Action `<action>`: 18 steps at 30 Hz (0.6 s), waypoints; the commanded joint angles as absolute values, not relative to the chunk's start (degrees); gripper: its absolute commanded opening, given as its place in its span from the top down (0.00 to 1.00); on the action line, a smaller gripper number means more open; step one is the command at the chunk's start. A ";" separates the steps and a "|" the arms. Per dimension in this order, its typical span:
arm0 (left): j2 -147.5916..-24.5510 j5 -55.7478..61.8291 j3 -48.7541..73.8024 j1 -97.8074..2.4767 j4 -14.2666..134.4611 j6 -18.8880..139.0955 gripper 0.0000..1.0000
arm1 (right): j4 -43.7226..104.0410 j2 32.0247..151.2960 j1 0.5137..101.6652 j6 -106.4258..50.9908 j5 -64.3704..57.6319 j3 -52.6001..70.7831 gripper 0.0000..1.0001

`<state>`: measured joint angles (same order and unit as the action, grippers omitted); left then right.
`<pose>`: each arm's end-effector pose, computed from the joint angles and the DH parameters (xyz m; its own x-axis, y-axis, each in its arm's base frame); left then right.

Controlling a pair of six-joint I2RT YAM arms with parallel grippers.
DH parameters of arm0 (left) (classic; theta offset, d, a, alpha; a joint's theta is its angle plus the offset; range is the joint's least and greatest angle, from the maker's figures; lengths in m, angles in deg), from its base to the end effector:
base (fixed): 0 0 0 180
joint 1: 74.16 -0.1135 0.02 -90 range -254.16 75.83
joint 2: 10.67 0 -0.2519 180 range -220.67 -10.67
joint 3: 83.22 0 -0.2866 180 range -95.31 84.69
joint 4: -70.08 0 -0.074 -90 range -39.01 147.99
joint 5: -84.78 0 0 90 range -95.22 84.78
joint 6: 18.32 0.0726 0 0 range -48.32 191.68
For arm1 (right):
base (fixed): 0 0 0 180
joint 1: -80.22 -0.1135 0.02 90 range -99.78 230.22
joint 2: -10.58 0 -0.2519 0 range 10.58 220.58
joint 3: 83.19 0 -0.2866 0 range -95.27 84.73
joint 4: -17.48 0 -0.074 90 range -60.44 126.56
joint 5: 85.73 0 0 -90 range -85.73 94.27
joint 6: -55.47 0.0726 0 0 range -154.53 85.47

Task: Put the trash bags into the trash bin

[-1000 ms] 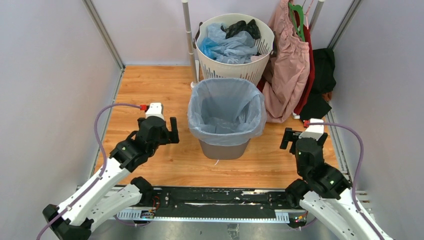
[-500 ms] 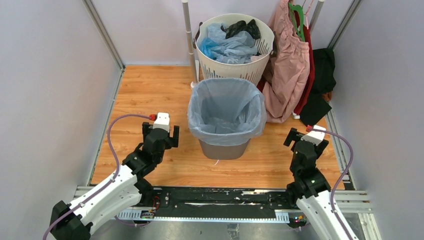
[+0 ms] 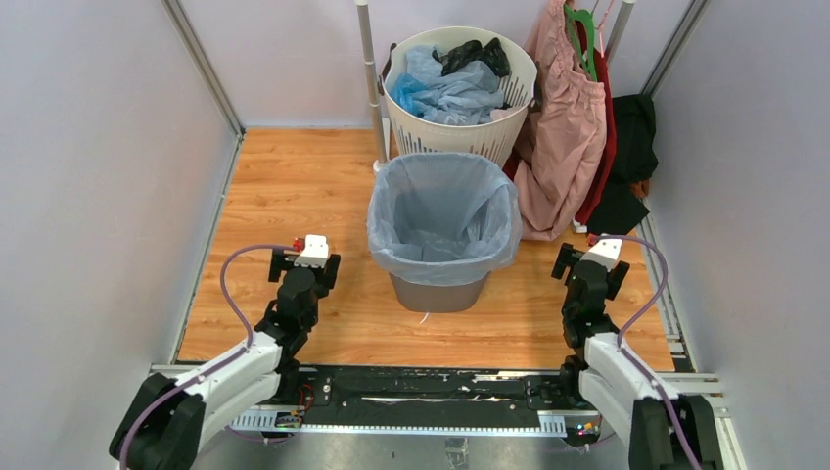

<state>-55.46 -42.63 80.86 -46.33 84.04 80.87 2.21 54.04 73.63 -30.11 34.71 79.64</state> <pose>0.2147 -0.0634 0.1187 -0.2483 0.2745 -0.9290 -0.1101 0.9448 0.3086 0.2309 -0.0104 0.1337 -0.1589 0.0485 -0.9861 0.4085 0.9125 -0.0209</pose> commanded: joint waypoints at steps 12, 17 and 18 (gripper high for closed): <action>-78.63 -29.95 69.49 -58.23 99.64 81.32 0.00 | -26.75 77.39 78.66 -31.82 27.29 78.23 0.05; -80.40 -25.70 70.56 -59.18 105.62 83.11 0.00 | -30.12 79.60 79.00 -32.47 25.20 78.70 0.05; -81.07 -24.50 71.95 -59.56 108.90 82.98 0.00 | -32.30 80.10 79.02 -33.19 24.07 79.63 0.04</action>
